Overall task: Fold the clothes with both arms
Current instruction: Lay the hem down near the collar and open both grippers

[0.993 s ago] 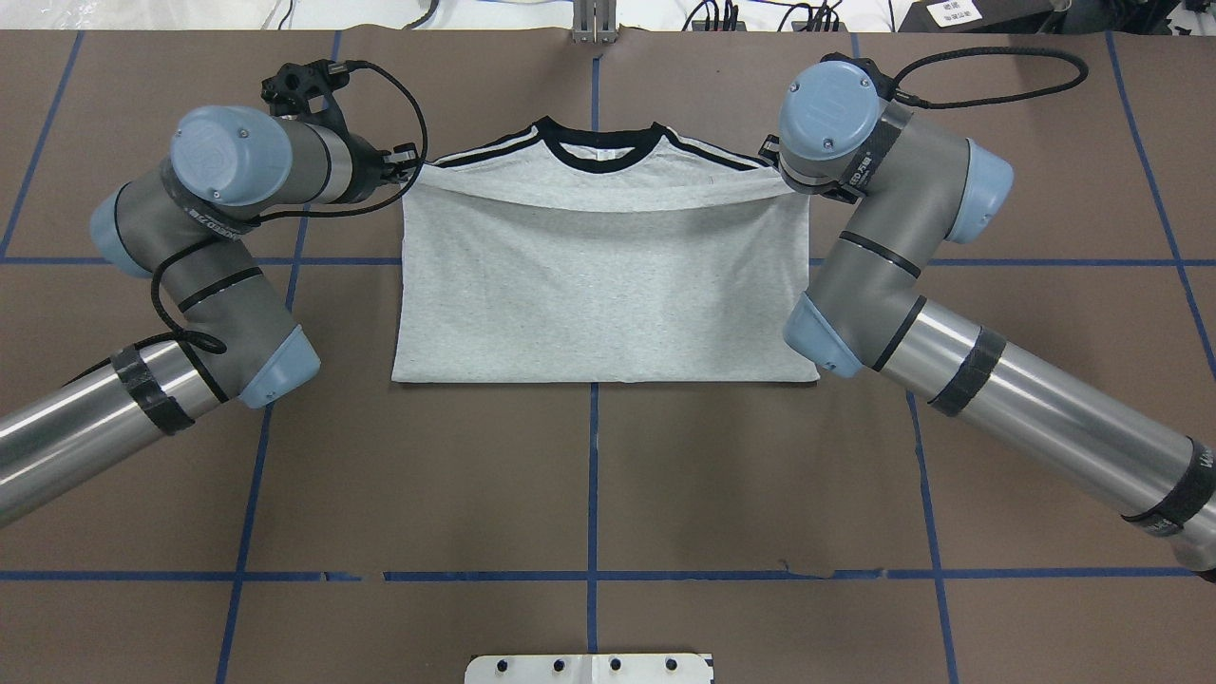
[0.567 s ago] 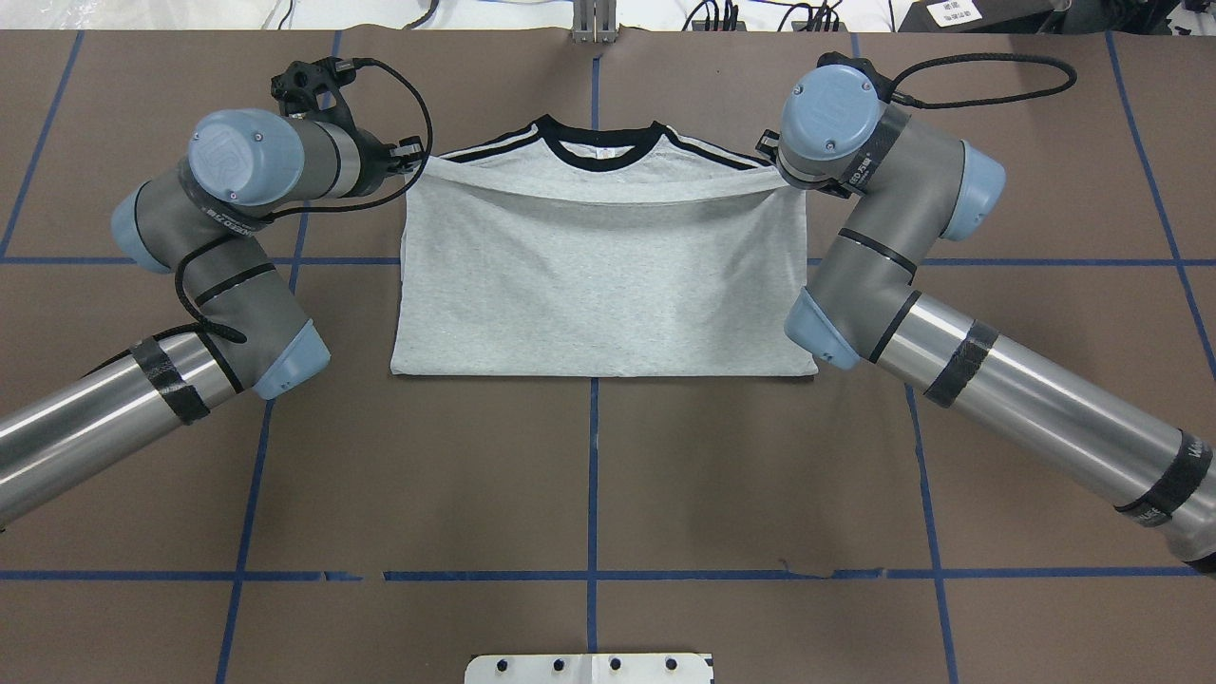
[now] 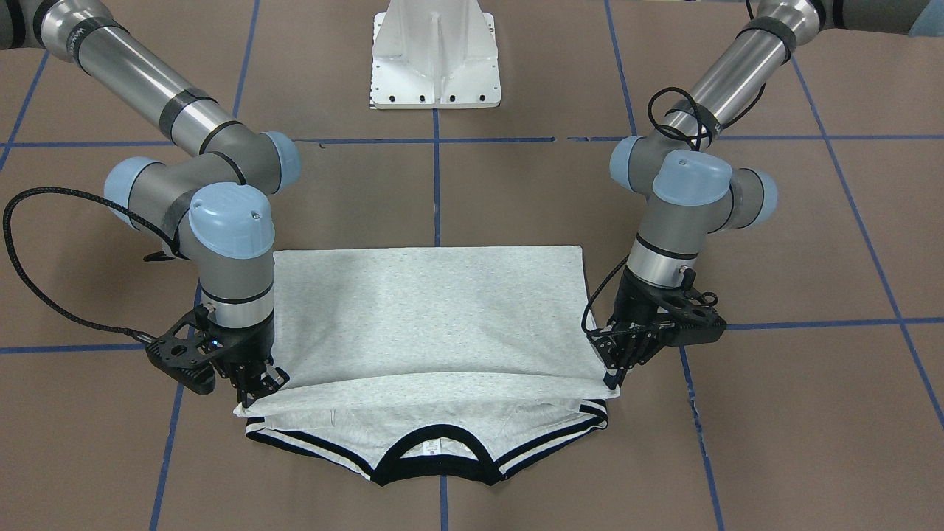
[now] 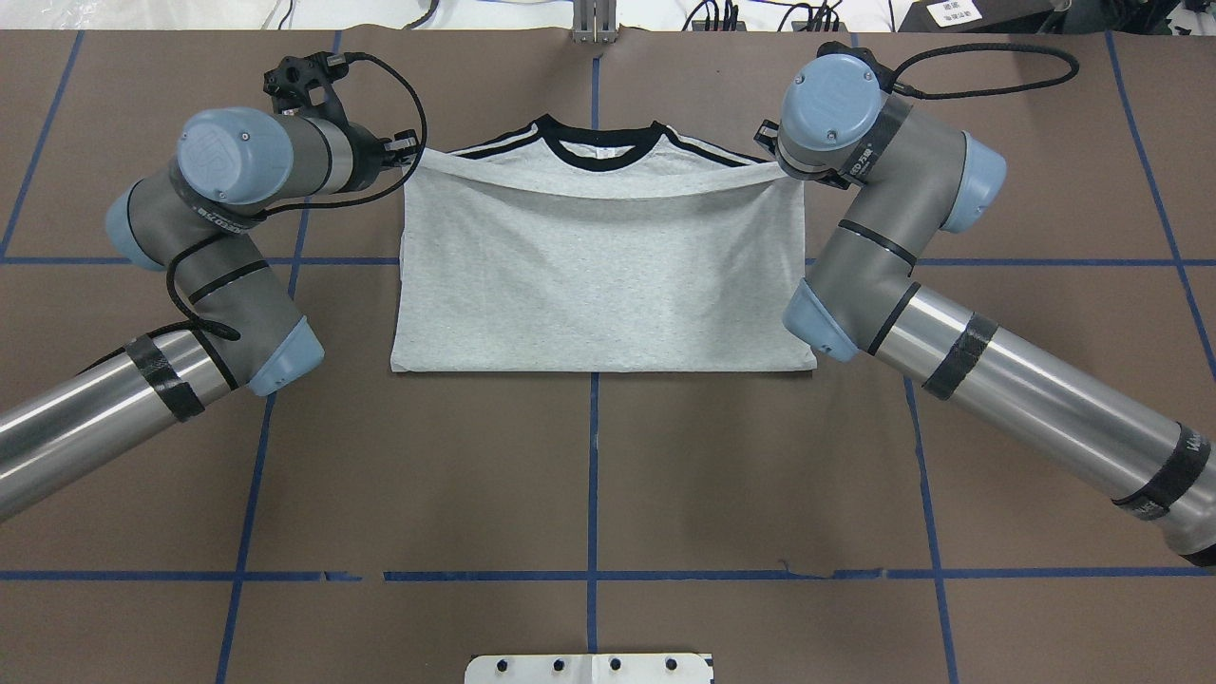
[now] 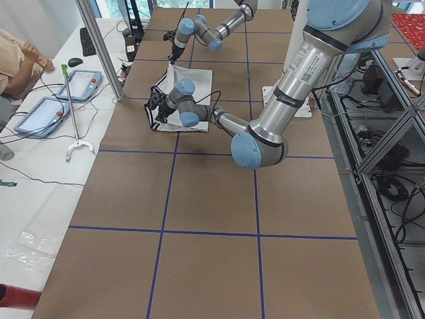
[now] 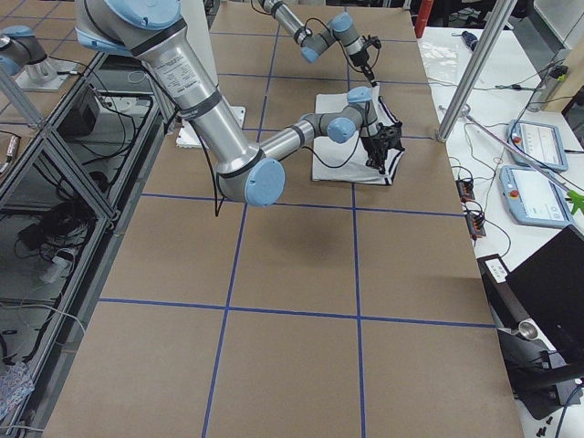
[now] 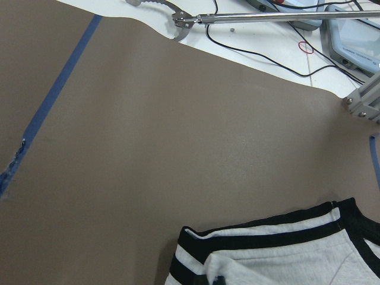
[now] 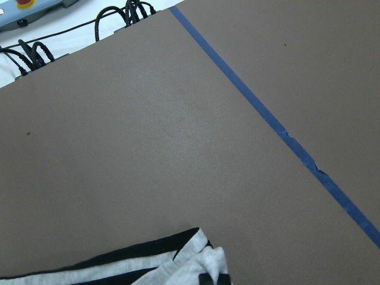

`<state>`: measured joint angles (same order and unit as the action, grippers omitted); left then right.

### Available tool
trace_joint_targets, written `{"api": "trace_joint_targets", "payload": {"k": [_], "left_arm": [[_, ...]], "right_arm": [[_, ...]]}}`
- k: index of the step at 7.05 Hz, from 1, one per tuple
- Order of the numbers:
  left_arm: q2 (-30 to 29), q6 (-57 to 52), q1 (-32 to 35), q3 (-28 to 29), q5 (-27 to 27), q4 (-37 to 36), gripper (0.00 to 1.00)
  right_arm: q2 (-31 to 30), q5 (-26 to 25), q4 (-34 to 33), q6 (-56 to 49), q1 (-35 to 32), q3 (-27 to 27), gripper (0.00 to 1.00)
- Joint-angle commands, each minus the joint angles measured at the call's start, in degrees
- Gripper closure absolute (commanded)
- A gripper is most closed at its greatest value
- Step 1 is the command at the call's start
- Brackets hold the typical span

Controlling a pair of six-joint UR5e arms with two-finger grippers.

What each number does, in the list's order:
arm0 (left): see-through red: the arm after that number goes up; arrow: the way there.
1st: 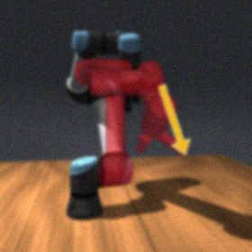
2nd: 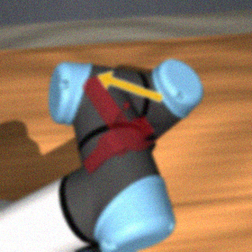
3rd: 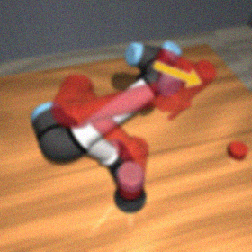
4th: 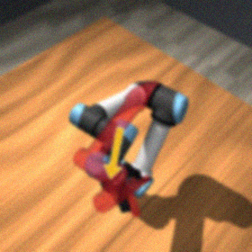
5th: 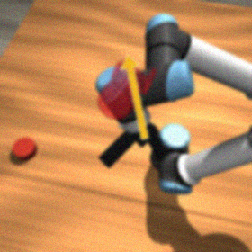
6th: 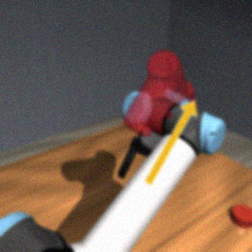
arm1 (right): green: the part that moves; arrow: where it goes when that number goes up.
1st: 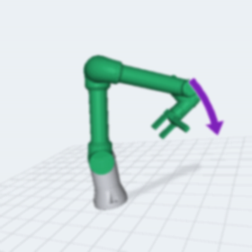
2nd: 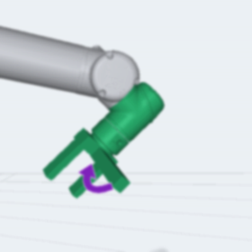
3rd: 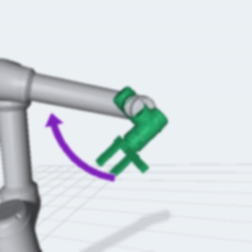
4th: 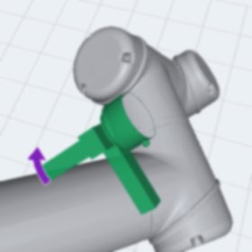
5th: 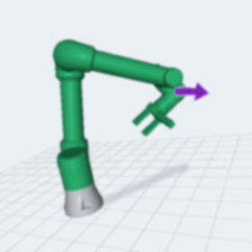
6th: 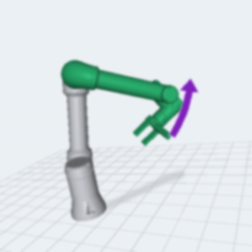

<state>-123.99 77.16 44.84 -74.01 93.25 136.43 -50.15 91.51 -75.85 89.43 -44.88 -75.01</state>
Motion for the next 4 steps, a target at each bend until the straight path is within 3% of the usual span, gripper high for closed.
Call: {"api": "trace_joint_targets", "payload": {"k": [1, 3, 4], "left_arm": [[0.76, 0.01, 0.34, -0.08, 0.00, 0.33, 1.00], [1.03, 0.01, 0.34, -0.08, 0.00, 0.42, 0.95], [1.03, 0.10, 0.34, -0.08, 0.00, 0.33, 0.68]], "right_arm": [[0.31, 0.07, 0.00, -0.04, -0.03, 0.39, 1.00], [0.31, 0.07, 0.09, -0.13, -0.03, 1.44, 1.00], [0.40, 0.07, 0.09, -0.13, -0.03, 1.45, 0.87]]}}
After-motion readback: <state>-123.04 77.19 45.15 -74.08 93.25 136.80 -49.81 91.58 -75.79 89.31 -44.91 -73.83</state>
